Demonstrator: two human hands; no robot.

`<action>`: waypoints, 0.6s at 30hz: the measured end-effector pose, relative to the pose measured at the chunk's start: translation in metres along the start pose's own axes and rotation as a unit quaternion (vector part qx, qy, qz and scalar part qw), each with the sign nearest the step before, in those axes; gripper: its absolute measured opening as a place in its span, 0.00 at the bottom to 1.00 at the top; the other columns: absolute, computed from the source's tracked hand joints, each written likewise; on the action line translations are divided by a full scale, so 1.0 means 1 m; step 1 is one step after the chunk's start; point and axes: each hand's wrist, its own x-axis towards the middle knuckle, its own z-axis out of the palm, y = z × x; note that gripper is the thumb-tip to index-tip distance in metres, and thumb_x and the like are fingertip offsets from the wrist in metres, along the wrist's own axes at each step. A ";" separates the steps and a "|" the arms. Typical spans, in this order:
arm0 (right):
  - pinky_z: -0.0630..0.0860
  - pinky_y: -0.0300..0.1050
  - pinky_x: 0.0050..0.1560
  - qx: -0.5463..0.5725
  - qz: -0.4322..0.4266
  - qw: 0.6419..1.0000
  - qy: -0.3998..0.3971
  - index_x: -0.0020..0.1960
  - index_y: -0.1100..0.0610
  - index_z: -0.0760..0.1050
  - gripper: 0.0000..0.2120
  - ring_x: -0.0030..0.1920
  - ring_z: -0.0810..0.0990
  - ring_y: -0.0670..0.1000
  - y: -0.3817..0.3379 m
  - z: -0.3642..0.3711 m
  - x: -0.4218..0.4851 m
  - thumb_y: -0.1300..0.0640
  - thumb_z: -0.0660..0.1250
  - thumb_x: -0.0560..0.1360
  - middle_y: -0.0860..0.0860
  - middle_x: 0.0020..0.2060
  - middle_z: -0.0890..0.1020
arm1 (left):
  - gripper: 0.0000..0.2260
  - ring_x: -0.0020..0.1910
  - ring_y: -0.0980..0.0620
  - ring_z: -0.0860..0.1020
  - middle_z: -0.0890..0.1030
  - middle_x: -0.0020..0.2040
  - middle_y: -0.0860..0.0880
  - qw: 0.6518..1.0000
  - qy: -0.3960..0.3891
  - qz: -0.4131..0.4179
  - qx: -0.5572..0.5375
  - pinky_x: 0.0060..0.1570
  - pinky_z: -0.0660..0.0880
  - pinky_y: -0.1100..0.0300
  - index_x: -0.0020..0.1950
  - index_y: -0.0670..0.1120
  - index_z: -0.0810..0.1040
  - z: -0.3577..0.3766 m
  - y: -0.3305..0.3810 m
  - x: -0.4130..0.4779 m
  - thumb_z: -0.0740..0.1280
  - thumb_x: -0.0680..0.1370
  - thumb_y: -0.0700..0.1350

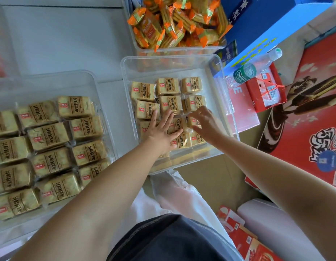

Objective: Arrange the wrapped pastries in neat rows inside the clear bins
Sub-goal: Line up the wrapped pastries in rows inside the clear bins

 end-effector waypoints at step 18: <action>0.76 0.42 0.51 0.037 0.003 0.986 -0.162 0.50 0.52 0.77 0.11 0.45 0.74 0.44 -0.011 -0.010 -0.009 0.51 0.72 0.70 0.45 0.48 0.73 | 0.32 0.72 0.45 0.25 0.28 0.75 0.44 1.000 -0.002 -0.030 -0.009 0.65 0.25 0.38 0.78 0.44 0.34 -0.009 -0.005 -0.007 0.40 0.82 0.62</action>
